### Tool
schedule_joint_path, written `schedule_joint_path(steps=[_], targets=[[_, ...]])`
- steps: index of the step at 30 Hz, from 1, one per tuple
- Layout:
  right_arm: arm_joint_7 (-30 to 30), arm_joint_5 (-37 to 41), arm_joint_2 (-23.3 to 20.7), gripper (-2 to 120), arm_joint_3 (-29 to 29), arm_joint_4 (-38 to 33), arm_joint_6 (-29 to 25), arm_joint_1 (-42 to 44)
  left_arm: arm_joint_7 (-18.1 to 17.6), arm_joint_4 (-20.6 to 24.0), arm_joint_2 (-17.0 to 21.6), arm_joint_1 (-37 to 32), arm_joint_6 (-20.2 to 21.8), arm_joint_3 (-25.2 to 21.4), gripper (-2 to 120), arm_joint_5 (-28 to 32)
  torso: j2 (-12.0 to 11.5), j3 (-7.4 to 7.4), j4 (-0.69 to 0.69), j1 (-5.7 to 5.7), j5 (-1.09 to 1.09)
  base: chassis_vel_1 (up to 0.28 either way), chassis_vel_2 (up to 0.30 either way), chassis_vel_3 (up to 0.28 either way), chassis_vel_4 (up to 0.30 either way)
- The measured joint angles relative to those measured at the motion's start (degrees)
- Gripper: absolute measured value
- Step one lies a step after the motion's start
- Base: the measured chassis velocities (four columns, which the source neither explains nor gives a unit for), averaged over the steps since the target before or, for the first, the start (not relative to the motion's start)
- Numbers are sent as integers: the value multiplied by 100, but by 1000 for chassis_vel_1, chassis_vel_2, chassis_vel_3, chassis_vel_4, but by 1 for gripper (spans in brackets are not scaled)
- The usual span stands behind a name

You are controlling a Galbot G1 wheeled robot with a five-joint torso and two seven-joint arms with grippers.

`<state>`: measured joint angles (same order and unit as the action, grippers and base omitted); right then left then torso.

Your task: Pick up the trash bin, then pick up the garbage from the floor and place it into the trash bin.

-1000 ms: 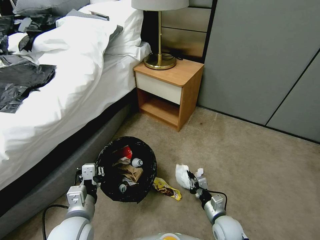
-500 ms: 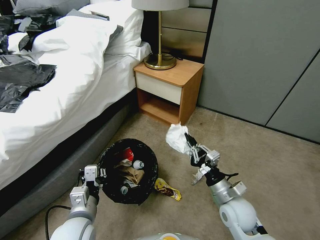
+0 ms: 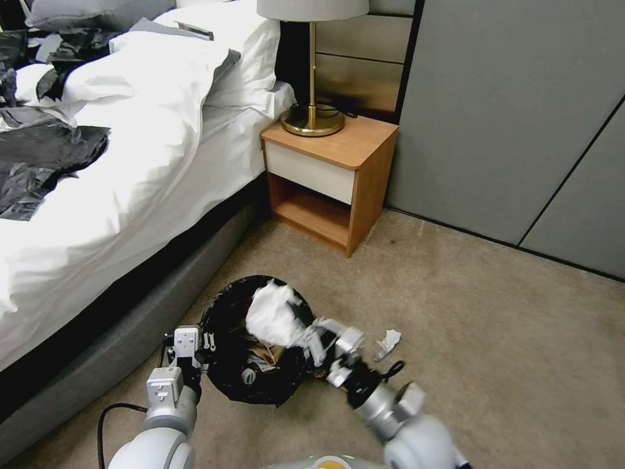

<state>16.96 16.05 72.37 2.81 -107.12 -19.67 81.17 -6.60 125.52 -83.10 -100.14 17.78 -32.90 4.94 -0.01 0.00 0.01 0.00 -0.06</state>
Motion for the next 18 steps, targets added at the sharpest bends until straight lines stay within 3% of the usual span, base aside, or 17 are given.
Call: schedule_joint_path(steps=[3, 12, 18], targets=[[-88, 16, 22, 0, 107, 154, 76, -98, 2, 8, -15, -14, -5, 24, 1, -24, 0, 0, 0, 0, -9, 0, 0, 0, 0], [-258, 62, 76, 2, 158, 436, 342, -245, 6, 36, -40, -74, -36, 62, 1, -73, 0, 0, 1, 0, 1, 0, 0, 0, 0], [-284, 18, 78, 23, 159, 438, 362, -245, 7, 60, -40, -74, -38, 60, 1, -73, 0, 0, 0, 0, 5, 0, 0, 0, 0]])
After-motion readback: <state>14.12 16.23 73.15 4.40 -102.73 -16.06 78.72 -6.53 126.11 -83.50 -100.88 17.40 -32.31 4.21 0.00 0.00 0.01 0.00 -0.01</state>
